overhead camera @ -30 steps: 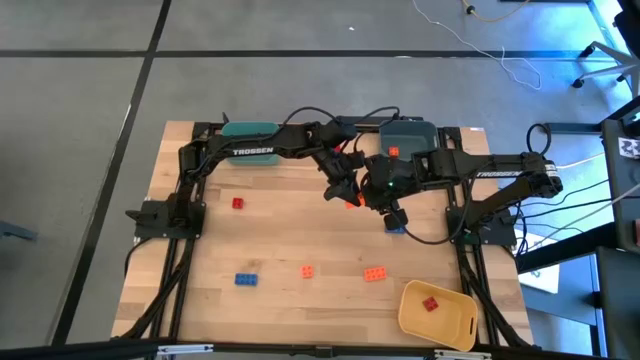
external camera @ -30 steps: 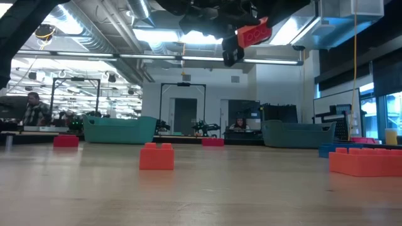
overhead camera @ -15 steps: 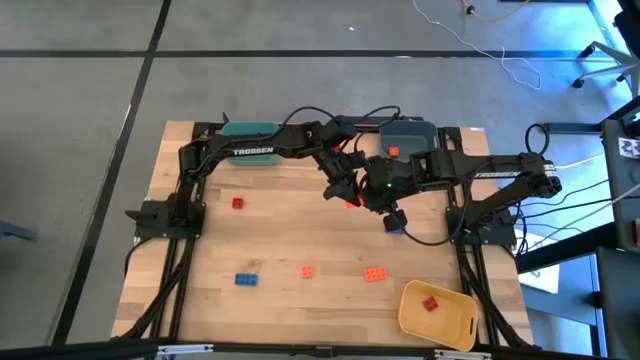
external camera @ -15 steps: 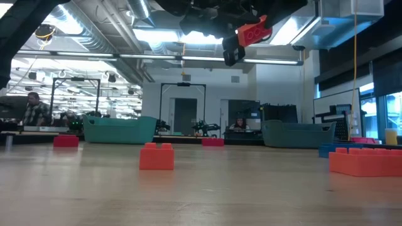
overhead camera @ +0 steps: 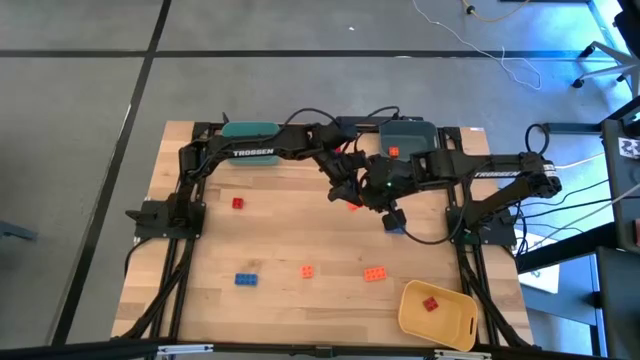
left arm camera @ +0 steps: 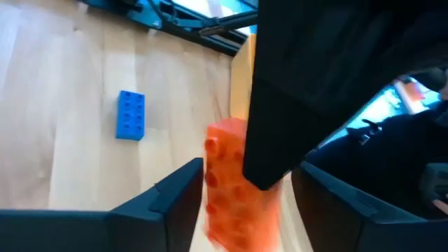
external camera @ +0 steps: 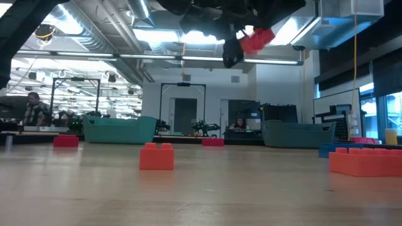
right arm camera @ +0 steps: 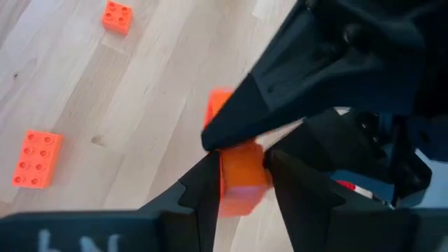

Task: Sort & place blocks by color
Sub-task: Put the orange game piece into the dark blue bin

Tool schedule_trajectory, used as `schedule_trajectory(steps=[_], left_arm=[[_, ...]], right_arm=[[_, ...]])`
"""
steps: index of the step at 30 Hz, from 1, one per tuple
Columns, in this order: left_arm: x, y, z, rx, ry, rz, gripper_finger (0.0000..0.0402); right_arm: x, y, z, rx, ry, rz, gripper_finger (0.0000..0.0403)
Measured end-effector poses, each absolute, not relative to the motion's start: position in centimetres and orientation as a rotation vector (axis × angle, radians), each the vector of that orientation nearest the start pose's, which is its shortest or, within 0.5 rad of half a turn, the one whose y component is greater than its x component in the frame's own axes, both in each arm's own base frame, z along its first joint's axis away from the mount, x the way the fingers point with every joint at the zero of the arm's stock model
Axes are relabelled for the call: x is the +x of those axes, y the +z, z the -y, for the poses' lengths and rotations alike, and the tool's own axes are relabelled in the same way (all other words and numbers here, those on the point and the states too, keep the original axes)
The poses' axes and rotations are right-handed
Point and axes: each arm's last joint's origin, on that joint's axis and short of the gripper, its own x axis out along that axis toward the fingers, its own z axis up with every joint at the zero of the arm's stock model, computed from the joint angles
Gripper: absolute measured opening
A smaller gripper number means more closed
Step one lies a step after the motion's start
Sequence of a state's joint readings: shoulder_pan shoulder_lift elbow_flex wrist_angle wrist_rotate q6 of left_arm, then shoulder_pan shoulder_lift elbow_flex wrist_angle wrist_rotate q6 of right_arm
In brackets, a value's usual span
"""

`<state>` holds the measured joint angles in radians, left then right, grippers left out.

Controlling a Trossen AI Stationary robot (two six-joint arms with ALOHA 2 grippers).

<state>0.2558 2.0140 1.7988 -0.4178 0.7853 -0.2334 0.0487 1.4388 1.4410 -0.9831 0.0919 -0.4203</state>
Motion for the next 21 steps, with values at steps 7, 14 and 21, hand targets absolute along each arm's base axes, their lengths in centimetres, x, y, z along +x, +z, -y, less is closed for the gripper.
schedule_trajectory(steps=[7, 14, 21], left_arm=[[44.37, 29.34, -10.04, -0.505, -0.432, -0.637, 0.0222], [44.33, 29.33, -10.03, -0.506, -0.439, -0.64, 0.0222], [44.06, 29.04, -10.12, -0.529, -0.431, -0.676, 0.0222]], right_arm=[[28.25, 34.31, -1.15, -0.432, 0.172, -0.998, 0.007], [28.17, 34.26, -1.15, -0.426, 0.171, -1.009, 0.0006], [28.17, 34.26, -1.14, -0.404, 0.154, -1.011, 0.0021]])
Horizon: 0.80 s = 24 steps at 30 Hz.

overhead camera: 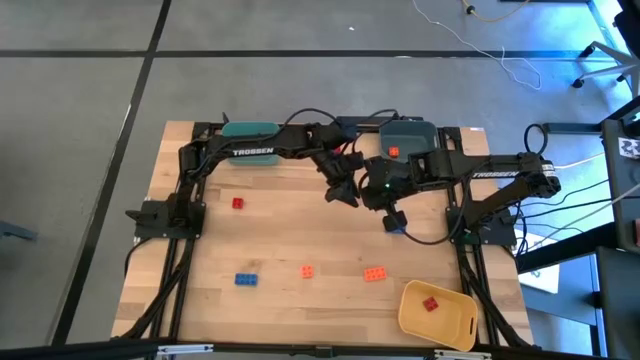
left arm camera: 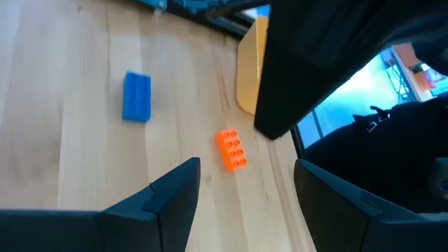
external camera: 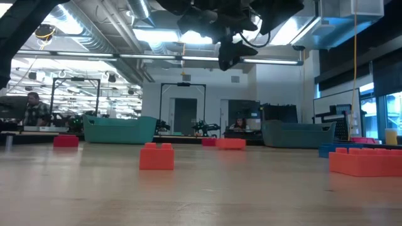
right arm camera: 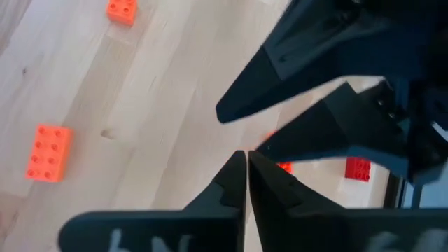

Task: Sort & place blocks by color
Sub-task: Put the orange game piece into the dark blue bin

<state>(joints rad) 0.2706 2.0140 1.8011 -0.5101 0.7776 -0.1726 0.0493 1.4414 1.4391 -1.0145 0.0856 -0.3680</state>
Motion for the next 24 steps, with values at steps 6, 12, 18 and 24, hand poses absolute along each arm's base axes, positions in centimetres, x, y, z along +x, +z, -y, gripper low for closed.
schedule_trajectory(steps=[6, 12, 18, 24], left_arm=[[42.4, 27.7, -10.9, -0.586, -0.383, -0.848, 0.0223], [41.1, 26.7, -11.1, -0.509, -0.263, -1.014, 0.0223], [41.0, 26.5, -10.8, -0.465, -0.262, -1.033, 0.0223], [41.3, 26.3, -11.0, -0.261, -0.1, -1.062, 0.0223]], right_arm=[[28.1, 34.2, -0.5, -0.34, 0.104, -1.027, 0.0025], [28.1, 34.2, 0.7, -0.278, 0.046, -1.036, 0.0025], [28.4, 33.9, 1.7, -0.262, 0.015, -1.042, 0.0026], [28.3, 33.9, 1.8, -0.26, 0.012, -1.049, 0.0026]])
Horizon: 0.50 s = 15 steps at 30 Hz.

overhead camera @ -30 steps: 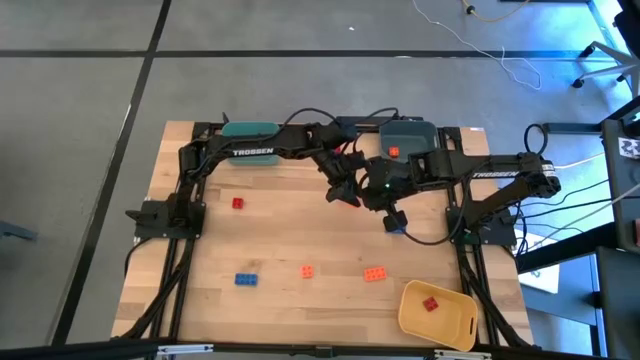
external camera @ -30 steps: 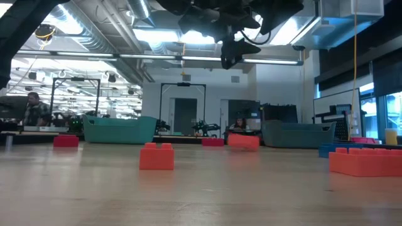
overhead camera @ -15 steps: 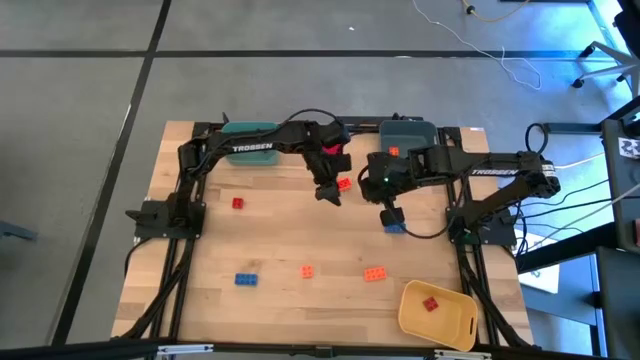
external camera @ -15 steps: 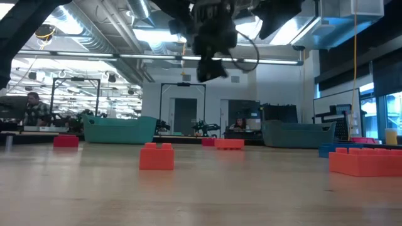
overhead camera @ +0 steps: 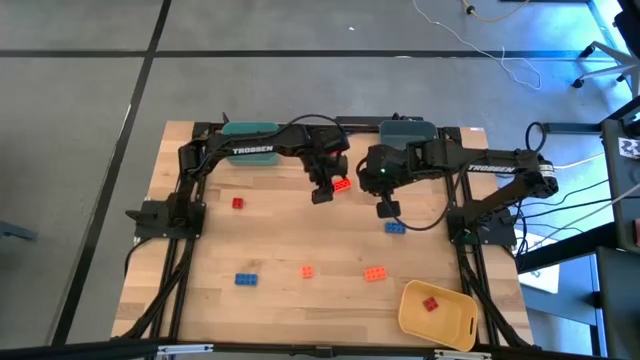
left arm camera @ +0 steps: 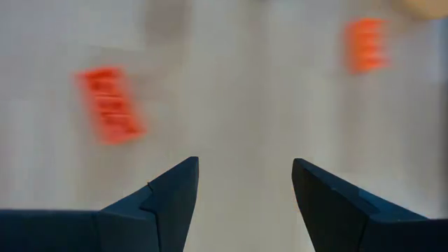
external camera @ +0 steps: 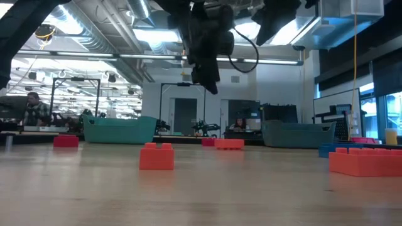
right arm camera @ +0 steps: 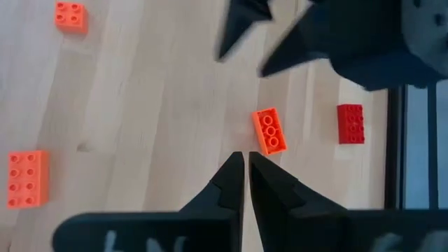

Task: Sort & place blocks by color
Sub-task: Put the orange game piece into the dark blue bin

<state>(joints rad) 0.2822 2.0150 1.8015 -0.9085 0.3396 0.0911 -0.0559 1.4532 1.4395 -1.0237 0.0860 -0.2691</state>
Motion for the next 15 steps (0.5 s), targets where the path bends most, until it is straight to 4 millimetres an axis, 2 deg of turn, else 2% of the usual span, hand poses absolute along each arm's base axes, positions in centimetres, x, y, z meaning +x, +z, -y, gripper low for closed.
schedule_trajectory(steps=[3, 6, 12, 15], left_arm=[[41.8, 25.9, -11.1, -0.139, 0.032, -1.071, 0.0223], [42.8, 25.3, -11.1, -0.077, 0.032, -1.028, 0.0223], [44.4, 21.3, -11.6, -0.128, 0.022, -1.066, 0.0223], [45.1, 20.1, -11.8, -0.092, 0.074, -1.057, 0.0223]], right_arm=[[28.2, 33.9, 1.8, -0.259, 0.013, -1.062, 0.0026], [28.2, 33.9, 1.8, -0.255, 0.011, -1.062, 0.0026], [27.9, 34.0, 1.8, -0.254, 0.012, -1.072, 0.0026], [27.6, 34.1, 1.8, -0.255, 0.013, -1.079, 0.0026]])
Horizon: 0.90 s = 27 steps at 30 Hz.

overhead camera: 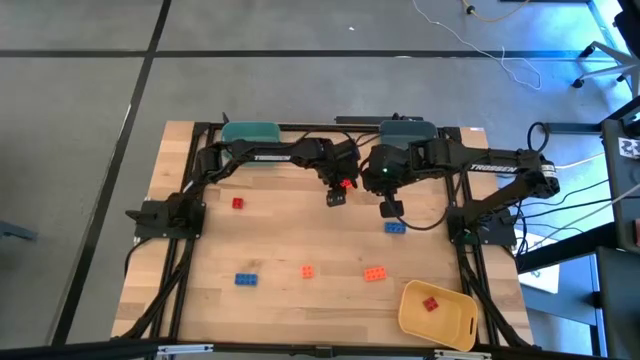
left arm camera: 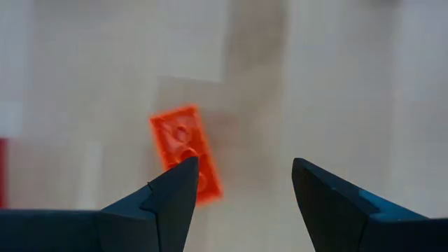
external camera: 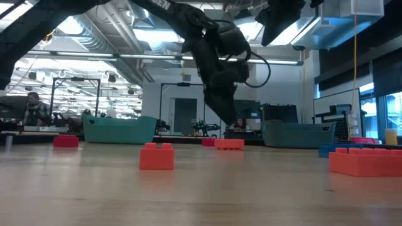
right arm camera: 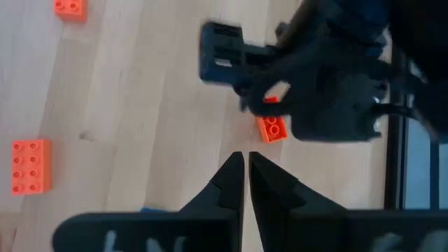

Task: Sort & place blocks by color
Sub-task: Put the orange game piece into the dark blue bin

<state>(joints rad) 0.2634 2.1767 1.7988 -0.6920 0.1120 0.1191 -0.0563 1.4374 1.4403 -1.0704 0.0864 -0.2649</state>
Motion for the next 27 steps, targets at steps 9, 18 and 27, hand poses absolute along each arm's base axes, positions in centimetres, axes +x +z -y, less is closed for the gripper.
schedule_trajectory(steps=[9, 18, 27], left_arm=[[45.2, 20.5, -13.0, -0.009, 0.234, -1.039, 0.0223], [45.5, 19.3, -13.3, -0.062, 0.251, -1.035, 0.0223], [45.7, 18.2, -13.4, -0.077, 0.254, -1.05, 0.0223]], right_arm=[[27.1, 34.5, 1.8, -0.256, 0.013, -1.075, 0.0026], [27.0, 34.5, 1.8, -0.258, 0.016, -1.082, 0.0026], [27.0, 34.5, 1.8, -0.259, 0.017, -1.085, 0.0026]])
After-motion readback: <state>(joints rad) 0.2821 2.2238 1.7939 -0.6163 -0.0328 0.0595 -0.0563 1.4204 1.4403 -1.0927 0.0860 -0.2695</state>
